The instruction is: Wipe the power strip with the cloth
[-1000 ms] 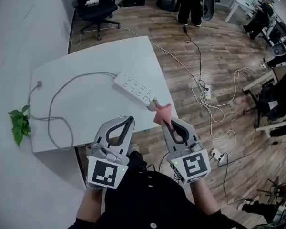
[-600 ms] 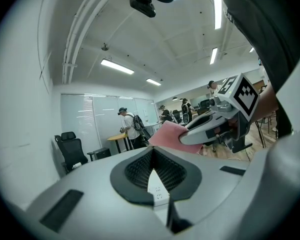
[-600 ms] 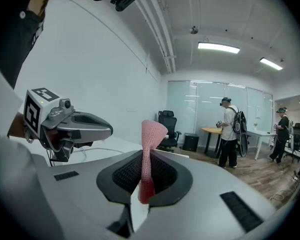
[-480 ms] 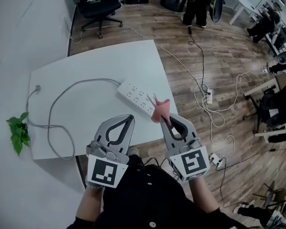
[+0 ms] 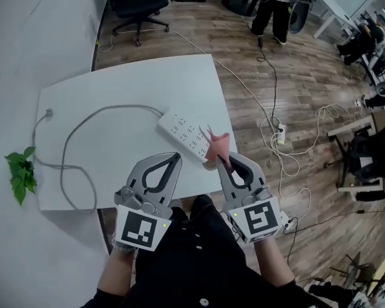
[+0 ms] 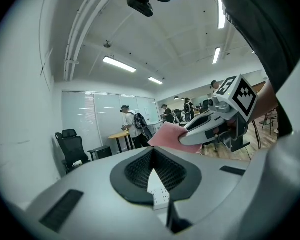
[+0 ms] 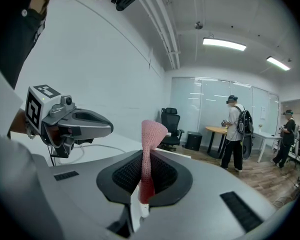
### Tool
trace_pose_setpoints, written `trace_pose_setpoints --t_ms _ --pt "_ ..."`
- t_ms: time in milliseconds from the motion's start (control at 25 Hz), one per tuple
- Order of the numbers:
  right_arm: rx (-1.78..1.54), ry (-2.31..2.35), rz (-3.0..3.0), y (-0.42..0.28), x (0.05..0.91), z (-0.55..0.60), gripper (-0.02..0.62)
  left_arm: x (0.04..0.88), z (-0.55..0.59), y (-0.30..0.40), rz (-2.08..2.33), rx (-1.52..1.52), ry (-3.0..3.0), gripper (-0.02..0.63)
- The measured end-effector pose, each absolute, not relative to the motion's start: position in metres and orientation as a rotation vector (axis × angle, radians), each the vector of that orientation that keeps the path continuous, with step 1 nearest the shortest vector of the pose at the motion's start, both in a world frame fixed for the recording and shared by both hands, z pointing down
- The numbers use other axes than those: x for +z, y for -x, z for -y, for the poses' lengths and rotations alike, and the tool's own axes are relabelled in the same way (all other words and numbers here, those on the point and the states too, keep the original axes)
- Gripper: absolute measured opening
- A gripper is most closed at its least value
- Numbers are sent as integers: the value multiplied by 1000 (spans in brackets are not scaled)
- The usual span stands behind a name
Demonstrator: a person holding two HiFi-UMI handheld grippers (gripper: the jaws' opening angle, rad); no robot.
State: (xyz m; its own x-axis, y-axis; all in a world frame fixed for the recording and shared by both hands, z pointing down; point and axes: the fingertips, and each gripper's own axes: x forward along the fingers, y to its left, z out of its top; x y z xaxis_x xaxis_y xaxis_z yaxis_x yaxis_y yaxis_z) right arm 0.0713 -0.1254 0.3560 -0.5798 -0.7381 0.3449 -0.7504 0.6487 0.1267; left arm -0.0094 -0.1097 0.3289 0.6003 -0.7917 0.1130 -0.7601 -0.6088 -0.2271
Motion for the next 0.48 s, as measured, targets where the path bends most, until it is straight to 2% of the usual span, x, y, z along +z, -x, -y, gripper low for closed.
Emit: trace_pose_setpoints --t_ms 480 --pt "3 -964 2538 -66 365 168 49 324 130 23 -1527 -335 2560 14"
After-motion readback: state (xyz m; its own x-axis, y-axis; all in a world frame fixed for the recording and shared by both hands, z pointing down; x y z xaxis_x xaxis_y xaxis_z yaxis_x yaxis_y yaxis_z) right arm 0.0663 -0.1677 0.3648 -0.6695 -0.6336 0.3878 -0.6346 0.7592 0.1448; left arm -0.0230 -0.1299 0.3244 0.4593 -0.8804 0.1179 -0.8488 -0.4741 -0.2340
